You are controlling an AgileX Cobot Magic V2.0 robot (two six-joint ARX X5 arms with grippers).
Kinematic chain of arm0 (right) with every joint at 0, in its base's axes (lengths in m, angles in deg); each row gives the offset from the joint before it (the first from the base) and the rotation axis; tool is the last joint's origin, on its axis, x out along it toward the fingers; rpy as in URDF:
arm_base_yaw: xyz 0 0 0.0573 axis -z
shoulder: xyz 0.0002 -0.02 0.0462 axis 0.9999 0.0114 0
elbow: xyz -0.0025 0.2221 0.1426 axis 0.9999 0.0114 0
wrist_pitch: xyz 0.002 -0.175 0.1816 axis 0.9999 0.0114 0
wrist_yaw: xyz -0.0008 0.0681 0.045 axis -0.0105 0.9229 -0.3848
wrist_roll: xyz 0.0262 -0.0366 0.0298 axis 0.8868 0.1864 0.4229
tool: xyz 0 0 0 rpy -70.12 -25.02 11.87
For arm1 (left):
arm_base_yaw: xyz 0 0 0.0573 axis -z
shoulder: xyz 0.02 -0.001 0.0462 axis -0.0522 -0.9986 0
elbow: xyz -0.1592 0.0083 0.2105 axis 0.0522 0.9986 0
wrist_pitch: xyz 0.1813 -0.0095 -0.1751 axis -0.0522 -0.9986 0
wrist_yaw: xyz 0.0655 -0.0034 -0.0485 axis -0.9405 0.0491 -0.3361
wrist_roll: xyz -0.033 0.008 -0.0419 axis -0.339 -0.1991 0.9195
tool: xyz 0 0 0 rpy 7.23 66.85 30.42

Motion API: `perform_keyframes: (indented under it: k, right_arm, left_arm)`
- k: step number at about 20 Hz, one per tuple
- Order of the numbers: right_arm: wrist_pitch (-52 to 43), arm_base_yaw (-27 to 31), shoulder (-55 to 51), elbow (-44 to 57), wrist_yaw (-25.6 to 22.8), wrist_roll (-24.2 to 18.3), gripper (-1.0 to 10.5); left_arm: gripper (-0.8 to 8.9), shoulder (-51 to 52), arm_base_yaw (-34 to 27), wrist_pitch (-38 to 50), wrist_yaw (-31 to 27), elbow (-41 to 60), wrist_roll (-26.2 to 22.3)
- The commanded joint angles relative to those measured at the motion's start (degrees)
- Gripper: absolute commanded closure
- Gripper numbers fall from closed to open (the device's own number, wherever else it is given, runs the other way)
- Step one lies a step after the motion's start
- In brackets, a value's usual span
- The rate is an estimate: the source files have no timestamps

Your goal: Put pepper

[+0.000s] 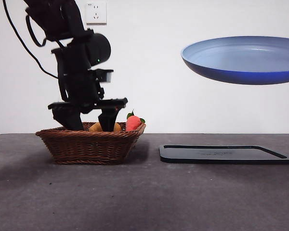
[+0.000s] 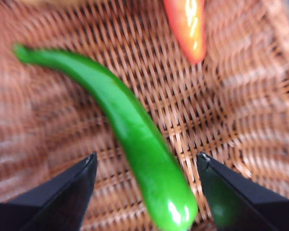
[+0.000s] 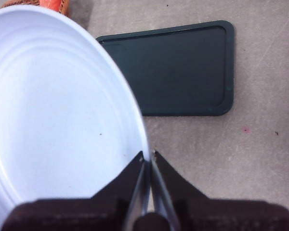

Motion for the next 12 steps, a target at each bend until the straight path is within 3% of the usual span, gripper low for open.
perform_keyframes:
  k: [1,5,9,12]
  right_arm:
    - [-0.70,0.02,0.28,-1.22,0.46,0.70,9.4]
    - [-0.72,0.02,0.28,-1.22,0.44,0.44,9.4]
    - [-0.94,0.02,0.28,-1.22,0.44,0.31,9.4]
    - [-1.05,0.02,0.28,-1.22,0.44,0.31,9.4]
  left_arm:
    - [4.52,-1.99,0.39,0.68,-0.28,-1.42,1.01]
    - [5.72,-2.64,0.39,0.50,0.22,-1.42,1.95]
    - [5.98,-2.64,0.44,-0.22,1.60,-1.42,2.27]
    - [6.75,-2.62,0.42,-0.55,1.57,-1.42,2.45]
